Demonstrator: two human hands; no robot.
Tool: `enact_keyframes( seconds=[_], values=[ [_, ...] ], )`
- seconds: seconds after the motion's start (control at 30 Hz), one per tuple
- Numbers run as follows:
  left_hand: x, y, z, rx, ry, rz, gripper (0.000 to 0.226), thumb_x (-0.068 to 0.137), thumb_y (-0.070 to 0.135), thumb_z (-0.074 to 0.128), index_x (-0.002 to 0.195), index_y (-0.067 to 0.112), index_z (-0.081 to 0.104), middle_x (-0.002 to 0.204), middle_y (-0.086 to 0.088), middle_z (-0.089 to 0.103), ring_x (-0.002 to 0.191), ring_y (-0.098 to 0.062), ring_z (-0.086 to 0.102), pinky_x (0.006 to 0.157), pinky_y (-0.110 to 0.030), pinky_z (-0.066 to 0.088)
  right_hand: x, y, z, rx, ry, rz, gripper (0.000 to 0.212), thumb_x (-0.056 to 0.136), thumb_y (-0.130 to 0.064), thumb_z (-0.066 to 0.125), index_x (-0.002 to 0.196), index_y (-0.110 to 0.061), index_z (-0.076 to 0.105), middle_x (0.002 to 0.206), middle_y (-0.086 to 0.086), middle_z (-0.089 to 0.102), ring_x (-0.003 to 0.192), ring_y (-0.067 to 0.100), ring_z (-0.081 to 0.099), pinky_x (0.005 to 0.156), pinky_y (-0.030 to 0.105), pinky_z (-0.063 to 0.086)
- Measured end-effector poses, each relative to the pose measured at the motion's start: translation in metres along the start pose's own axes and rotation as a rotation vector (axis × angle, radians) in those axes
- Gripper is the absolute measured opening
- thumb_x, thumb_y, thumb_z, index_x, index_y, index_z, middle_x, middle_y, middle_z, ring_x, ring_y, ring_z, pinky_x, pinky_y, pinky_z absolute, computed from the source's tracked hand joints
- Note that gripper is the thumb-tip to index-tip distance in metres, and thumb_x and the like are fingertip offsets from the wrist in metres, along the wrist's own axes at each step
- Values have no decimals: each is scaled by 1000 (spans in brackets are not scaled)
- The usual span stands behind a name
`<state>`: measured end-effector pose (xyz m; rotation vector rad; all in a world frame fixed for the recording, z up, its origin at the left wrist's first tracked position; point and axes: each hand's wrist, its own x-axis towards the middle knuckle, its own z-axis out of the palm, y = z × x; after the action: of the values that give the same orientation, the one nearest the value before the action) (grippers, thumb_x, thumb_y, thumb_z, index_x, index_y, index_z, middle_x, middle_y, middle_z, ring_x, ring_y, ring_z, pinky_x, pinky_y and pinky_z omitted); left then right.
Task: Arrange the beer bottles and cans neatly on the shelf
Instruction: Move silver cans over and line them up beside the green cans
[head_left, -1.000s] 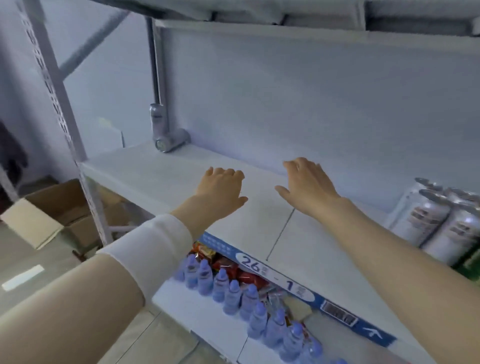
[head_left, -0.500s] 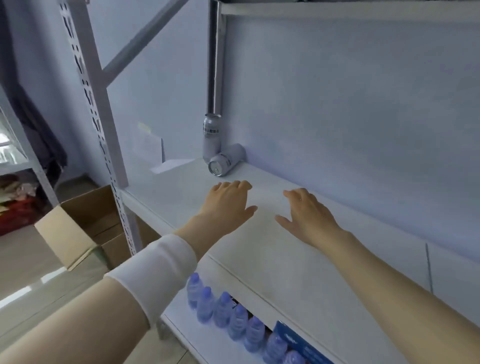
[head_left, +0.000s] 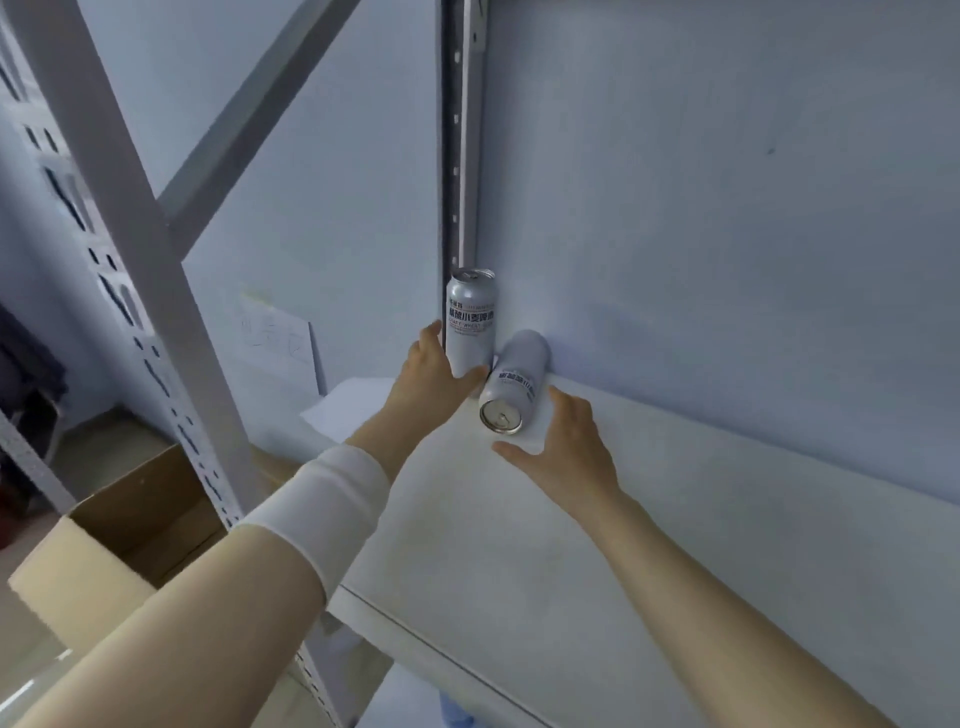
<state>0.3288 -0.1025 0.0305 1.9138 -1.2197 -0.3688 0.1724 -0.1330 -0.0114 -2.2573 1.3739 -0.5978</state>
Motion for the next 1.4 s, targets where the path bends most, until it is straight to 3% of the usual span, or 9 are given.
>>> enact_keyframes(
  seconds=[0.2,0.33,0.53,0.73,0.83,1.0,1.23,1.33,1.4],
  values=[
    [74,-12,4,-281,-48,16,93,80,30,68,147,14,5,153,-9,20,141,-23,25,114,-38,26,40,-26,51,39,250,245,96,63,-54,73,138,-19,26,142,6,28,126,26,38,90,39,47],
    [97,-18,19,-326,-60,12,95,73,29,74,144,14,14,149,-7,28,136,-24,34,111,-41,31,50,-27,73,-7,344,338,92,65,-48,75,138,-18,28,141,7,29,123,26,41,91,38,46],
    [109,-21,26,-382,-11,-4,71,68,28,79,123,13,37,123,-4,54,103,-19,55,82,-30,42,56,-25,76,110,464,234,67,67,-17,70,129,-12,44,121,9,46,105,30,55,74,31,47],
    [73,-14,17,-388,-51,55,73,65,27,81,125,18,40,113,4,57,101,-16,56,81,-29,43,25,-18,-12,161,413,122,62,62,-28,80,118,-17,57,113,1,63,102,19,58,81,19,42],
    [51,-7,13,-363,-109,75,71,65,33,80,123,23,41,102,12,55,98,-15,57,83,-33,46,14,-24,-67,194,282,169,50,64,-34,78,109,-24,60,99,-10,63,90,9,56,70,7,40],
    [24,9,10,-391,-151,124,63,67,29,80,118,19,46,96,12,57,92,-11,57,76,-23,47,11,-22,-111,221,71,284,41,57,-42,74,91,-22,67,91,-3,67,88,16,64,82,42,57],
    [3,10,15,-364,-225,162,59,68,28,79,117,19,47,91,15,54,75,10,49,54,5,37,-12,2,-96,305,142,267,56,65,-45,75,113,-31,50,99,-16,55,89,2,56,76,28,53],
    [2,9,13,-399,-221,161,60,66,27,80,116,19,48,97,12,59,89,-4,59,68,-6,44,-24,24,-59,414,138,245,74,60,-26,84,120,-27,40,118,-9,54,110,9,53,95,31,45],
    [2,10,12,-409,-229,168,61,65,26,81,116,19,48,102,7,62,95,-12,61,76,-22,47,-26,34,-35,494,175,251,70,59,-16,85,115,-24,43,113,-9,58,113,15,54,97,33,46]
  ],
)
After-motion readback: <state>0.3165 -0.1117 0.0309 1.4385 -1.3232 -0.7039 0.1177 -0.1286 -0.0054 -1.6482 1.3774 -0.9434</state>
